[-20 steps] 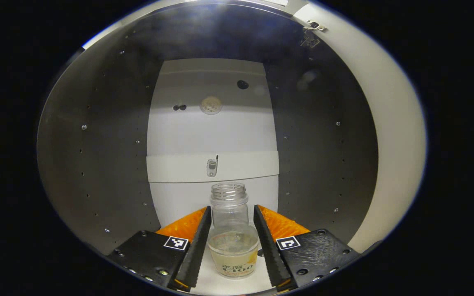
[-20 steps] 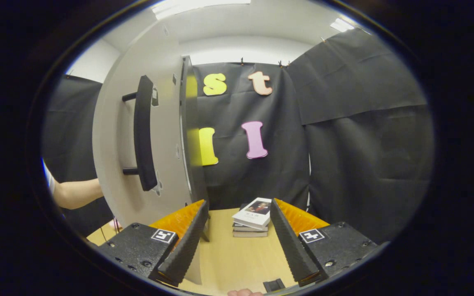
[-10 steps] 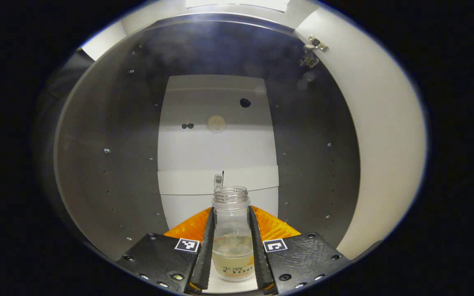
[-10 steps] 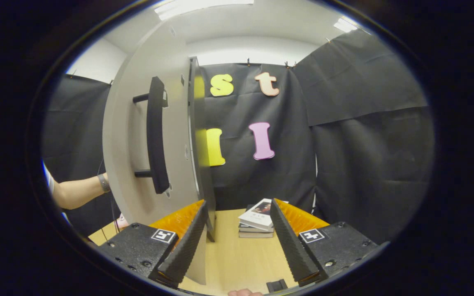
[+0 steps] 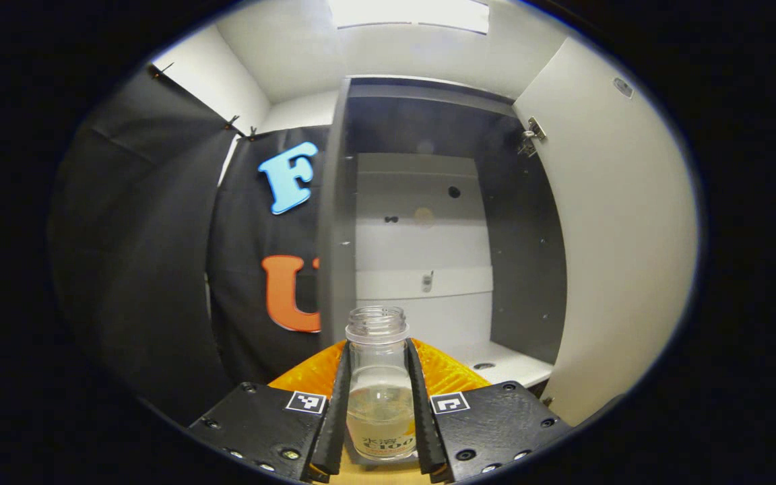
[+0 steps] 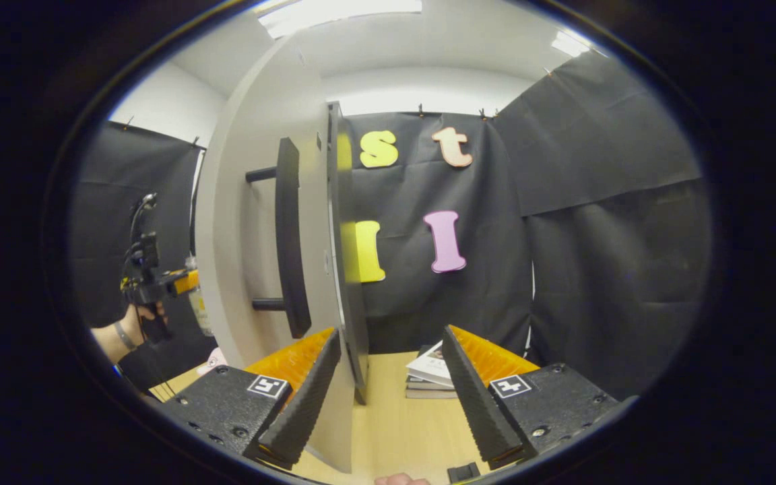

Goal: Open the cabinet door with the right hand, grasp the bottle in the cabinet with the left hand and place it on the coaster, then close the cabinet door with the right hand.

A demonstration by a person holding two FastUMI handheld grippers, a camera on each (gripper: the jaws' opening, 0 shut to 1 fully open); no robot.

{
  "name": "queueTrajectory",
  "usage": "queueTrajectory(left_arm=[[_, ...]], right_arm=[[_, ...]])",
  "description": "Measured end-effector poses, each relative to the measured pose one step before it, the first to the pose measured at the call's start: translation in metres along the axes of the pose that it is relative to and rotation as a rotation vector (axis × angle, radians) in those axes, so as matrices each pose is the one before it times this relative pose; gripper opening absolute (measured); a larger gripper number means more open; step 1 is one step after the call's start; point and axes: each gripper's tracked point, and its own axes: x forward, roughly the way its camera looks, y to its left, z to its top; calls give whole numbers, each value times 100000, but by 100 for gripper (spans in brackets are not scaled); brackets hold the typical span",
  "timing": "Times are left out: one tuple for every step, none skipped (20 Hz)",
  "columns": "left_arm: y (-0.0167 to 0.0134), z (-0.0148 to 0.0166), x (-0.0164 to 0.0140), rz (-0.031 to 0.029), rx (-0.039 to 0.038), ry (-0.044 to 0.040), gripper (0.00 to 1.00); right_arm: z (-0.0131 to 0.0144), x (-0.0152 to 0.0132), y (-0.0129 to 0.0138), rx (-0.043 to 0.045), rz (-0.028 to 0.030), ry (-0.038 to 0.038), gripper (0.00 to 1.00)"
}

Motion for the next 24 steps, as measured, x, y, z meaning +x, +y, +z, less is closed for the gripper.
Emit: queueTrajectory(left_arm=[[1131,-1545,-1291,3002,513,851,42],[960,-1454,-1089,2780,721,714,42],[1240,-1542,-1147,2895,1100,1222,42],[1165,-1746,-1030,3241,781,1087,42],[1036,-1704,-801,3185,-538,810,42],[847,-1498,-1021,3269,-1274,11,42],[882,-1445,-800,3908,-463,-933,42],[924,-1511,-713,4375,795,-471,42],[779,-1519,-746,3316,1197,-613,42],[344,-1340,-700,2437,1386,-1238,42],[173,-1199,-665,2215,2042,-923,42],[1,-1349,-576,1574,1805,-275,41],[-333,-1550,-461,809,991,882,42],[-378,-1277,-459,79,415,1033,42],[-272,-971,-318,420,255,631,42],[-215,-874,-150,396,1070,116,42],[-221,-939,-132,233,1288,3,42],[-299,-625,36,-415,1417,52,42],[-449,-486,8,-946,490,458,42],[-461,-413,120,-934,-431,433,42],[-358,-402,-76,-467,-467,502,42],[-233,-356,-38,-32,-58,308,42],[114,-234,-37,676,343,179,42],[112,-271,-33,223,163,617,42]], right_arm=[[-202,-40,-290,-1735,-451,778,94],[154,-309,-257,-1138,-594,18,94],[-203,30,-151,-1494,-506,769,94],[85,-191,-237,-1047,-388,293,94],[-99,-67,-115,-866,-538,435,94],[18,-149,-157,-204,-559,229,94],[-46,-66,-39,342,-681,210,95],[56,-32,-81,919,-924,180,94],[-17,-127,20,1266,-920,407,94],[172,-136,89,1776,-540,-121,94],[133,9,202,1716,-246,-191,94],[188,-25,69,1322,-464,-419,95],[112,61,-92,988,-1040,-422,94],[167,-32,-181,361,-1266,-358,94],[130,-21,-264,23,-1649,-517,94],[171,-48,-247,-202,-1395,-211,94],[42,-27,-151,-408,-984,-244,94],[-46,-96,-158,-634,-659,427,94],[-141,-190,-289,-780,-807,912,94],[-117,-258,-374,-679,-1374,705,94],[61,-225,-274,-468,-1672,296,94],[77,-105,-332,-87,-1561,19,94],[-48,1,-124,23,-1370,94,94],[37,-32,-194,187,-1250,-228,94]])
